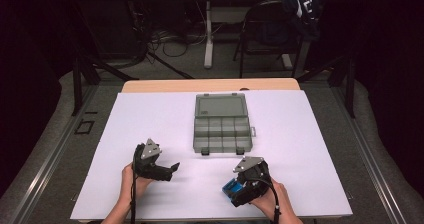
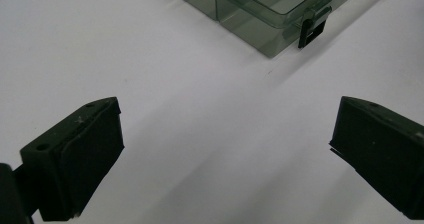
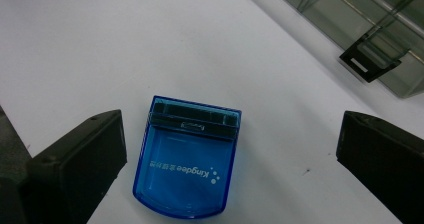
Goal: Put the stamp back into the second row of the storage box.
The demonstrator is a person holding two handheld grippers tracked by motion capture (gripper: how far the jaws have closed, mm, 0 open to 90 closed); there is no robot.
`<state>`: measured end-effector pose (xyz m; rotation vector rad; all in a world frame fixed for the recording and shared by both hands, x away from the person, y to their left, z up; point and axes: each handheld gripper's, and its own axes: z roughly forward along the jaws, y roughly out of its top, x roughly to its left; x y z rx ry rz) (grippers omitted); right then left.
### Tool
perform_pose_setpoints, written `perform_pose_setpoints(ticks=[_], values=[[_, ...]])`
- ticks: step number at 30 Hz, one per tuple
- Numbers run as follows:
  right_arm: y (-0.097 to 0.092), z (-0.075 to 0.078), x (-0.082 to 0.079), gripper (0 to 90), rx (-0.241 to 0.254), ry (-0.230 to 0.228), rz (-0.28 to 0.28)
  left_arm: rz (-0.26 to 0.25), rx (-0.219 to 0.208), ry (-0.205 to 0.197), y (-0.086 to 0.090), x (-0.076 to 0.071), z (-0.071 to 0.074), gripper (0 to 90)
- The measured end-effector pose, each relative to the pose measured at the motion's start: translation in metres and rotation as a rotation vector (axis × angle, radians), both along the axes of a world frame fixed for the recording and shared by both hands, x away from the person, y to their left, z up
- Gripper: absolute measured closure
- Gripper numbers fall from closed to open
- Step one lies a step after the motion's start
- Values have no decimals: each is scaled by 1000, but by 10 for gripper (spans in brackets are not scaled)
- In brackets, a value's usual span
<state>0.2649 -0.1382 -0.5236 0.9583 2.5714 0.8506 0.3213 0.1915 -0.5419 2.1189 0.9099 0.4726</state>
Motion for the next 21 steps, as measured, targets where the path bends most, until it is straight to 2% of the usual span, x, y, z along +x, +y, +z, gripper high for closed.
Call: perform_pose_setpoints(ticks=[5, 11, 15, 16, 17, 18, 21], values=[[4, -4, -1, 0, -24, 21, 7, 2, -4, 7, 0, 1, -1, 0], [9, -8, -2, 2, -35, 25, 18, -2, 0, 11, -1, 2, -2, 0], [13, -11, -4, 56, -55, 35, 22, -6, -5, 16, 0, 2, -3, 0], [14, -13, -5, 98, -62, 37, 28, -5, -3, 18, 0, 2, -3, 0], [14, -13, -5, 98, -62, 37, 28, -8, -4, 17, 0, 3, -3, 0], [15, -13, -5, 150, -64, 34, 35, -8, -4, 16, 0, 3, -3, 0], [14, -15, -5, 191, -66, 46, 35, -6, -7, 17, -1, 3, -3, 0]])
